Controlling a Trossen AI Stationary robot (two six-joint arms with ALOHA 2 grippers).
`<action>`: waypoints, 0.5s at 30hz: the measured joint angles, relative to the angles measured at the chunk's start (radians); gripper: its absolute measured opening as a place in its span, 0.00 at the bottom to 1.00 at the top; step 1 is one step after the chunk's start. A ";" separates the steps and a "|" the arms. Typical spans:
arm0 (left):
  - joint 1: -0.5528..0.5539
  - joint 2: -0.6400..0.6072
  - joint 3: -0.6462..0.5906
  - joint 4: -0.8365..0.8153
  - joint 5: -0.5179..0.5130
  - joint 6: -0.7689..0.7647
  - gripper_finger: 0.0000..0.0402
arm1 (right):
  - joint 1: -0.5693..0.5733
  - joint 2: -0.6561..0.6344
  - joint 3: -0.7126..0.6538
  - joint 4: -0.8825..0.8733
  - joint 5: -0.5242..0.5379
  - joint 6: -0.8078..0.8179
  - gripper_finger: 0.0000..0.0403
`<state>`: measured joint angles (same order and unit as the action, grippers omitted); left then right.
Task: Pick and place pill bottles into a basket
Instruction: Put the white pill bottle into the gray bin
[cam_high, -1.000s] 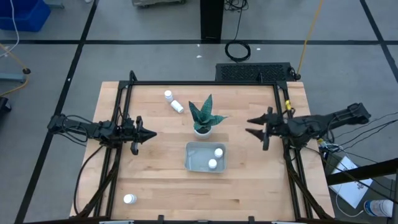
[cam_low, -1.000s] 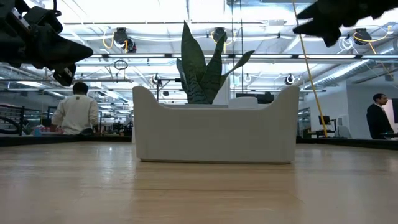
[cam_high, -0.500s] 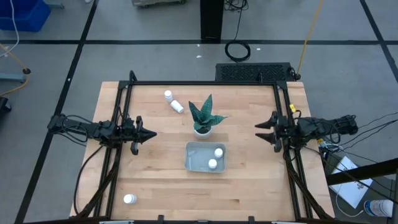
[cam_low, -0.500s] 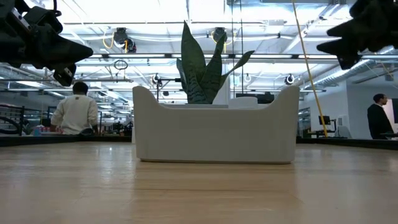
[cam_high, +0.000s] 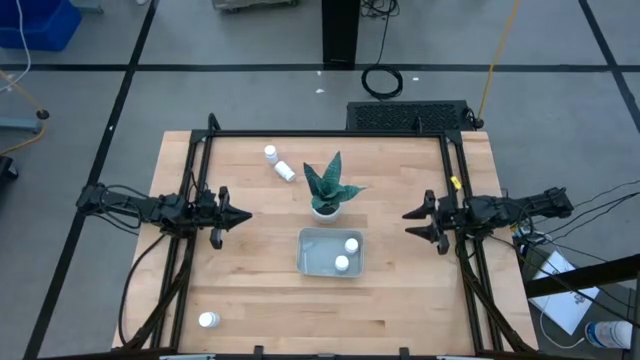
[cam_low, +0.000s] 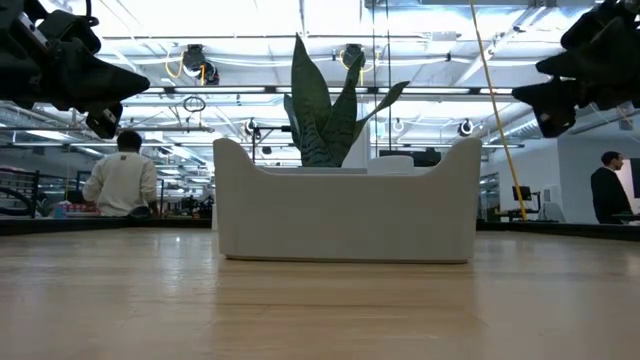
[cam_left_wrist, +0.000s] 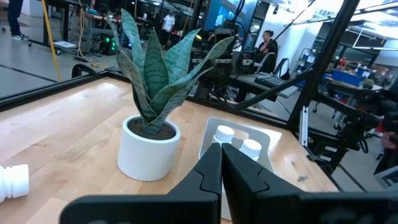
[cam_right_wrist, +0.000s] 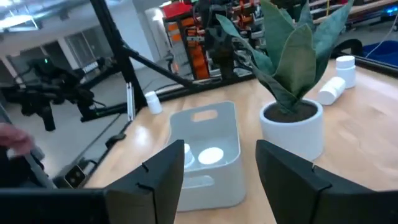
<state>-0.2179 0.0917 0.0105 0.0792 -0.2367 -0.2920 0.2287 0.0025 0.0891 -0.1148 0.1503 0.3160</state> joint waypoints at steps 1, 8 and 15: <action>0.000 0.000 0.000 0.000 0.000 0.000 0.03 | 0.000 0.002 -0.014 0.000 0.000 0.016 0.48; 0.000 0.000 0.000 0.000 0.000 0.000 0.03 | 0.000 0.032 -0.032 0.181 0.004 0.037 0.47; 0.001 0.000 0.000 0.135 -0.146 -0.009 0.03 | 0.000 0.033 -0.033 0.268 0.006 0.038 0.48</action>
<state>-0.2169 0.0917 0.0105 0.2145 -0.3828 -0.3006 0.2287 0.0357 0.0559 0.1527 0.1558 0.3542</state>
